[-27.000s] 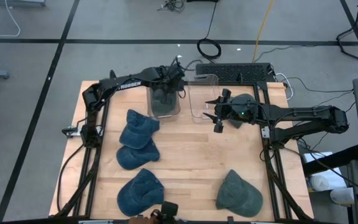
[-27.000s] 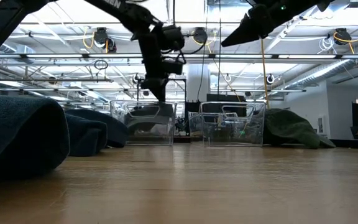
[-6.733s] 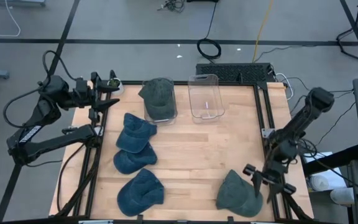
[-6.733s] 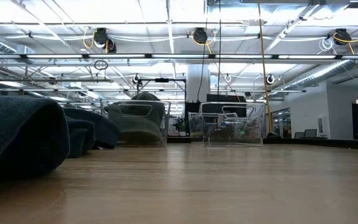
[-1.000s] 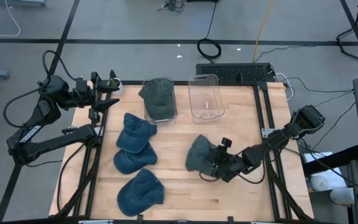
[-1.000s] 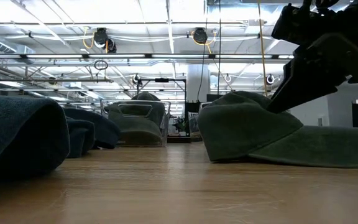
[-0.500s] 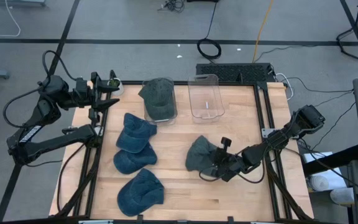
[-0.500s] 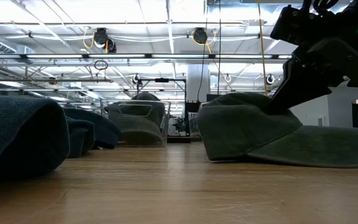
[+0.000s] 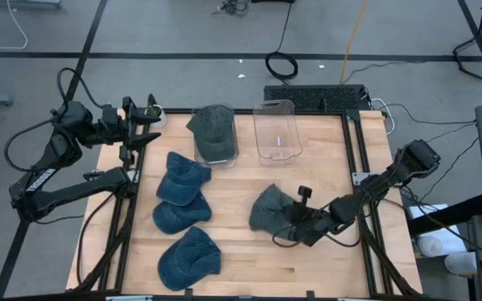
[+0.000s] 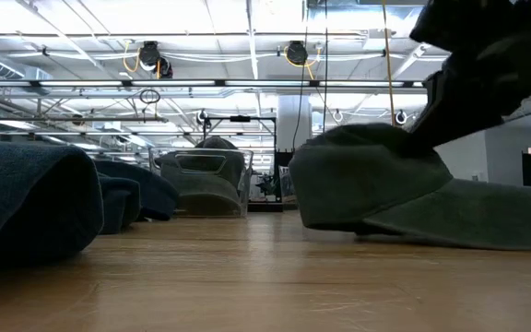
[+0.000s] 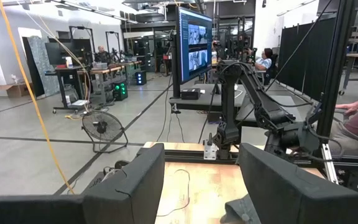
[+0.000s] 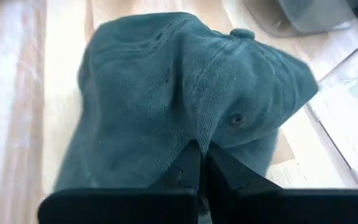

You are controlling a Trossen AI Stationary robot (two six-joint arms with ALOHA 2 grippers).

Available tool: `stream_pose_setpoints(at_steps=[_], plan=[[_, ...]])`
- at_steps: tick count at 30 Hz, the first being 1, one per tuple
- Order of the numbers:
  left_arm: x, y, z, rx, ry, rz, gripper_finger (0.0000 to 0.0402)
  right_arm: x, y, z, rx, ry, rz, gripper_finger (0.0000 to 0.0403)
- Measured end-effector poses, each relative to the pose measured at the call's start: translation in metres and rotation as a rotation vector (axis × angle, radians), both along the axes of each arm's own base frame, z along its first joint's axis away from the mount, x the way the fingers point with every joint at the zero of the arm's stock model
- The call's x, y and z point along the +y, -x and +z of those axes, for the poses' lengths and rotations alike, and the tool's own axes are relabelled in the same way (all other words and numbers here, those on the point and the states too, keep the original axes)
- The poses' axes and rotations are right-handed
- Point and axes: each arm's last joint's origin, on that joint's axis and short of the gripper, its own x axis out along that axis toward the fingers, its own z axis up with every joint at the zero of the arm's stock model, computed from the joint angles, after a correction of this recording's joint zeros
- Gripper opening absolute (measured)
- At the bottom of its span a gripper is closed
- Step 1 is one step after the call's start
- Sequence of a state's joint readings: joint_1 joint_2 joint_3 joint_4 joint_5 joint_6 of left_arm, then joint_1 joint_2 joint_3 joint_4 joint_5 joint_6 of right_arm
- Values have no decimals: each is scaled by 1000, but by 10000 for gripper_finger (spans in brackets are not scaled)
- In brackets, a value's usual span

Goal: Pick & Place hat
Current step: Put the gray cap into the left transparent bin

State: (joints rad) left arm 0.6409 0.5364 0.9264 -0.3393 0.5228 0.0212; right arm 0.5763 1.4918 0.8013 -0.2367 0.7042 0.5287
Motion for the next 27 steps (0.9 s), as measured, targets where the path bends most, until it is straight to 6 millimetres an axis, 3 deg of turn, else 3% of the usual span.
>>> stream_pose_setpoints(at_steps=[14,27], plan=[[0,0,0,0,0,0,214,21,28,44,-207,-34,84,0],[0,0,0,0,0,0,214,28,38,51,-250,-14,111,0]])
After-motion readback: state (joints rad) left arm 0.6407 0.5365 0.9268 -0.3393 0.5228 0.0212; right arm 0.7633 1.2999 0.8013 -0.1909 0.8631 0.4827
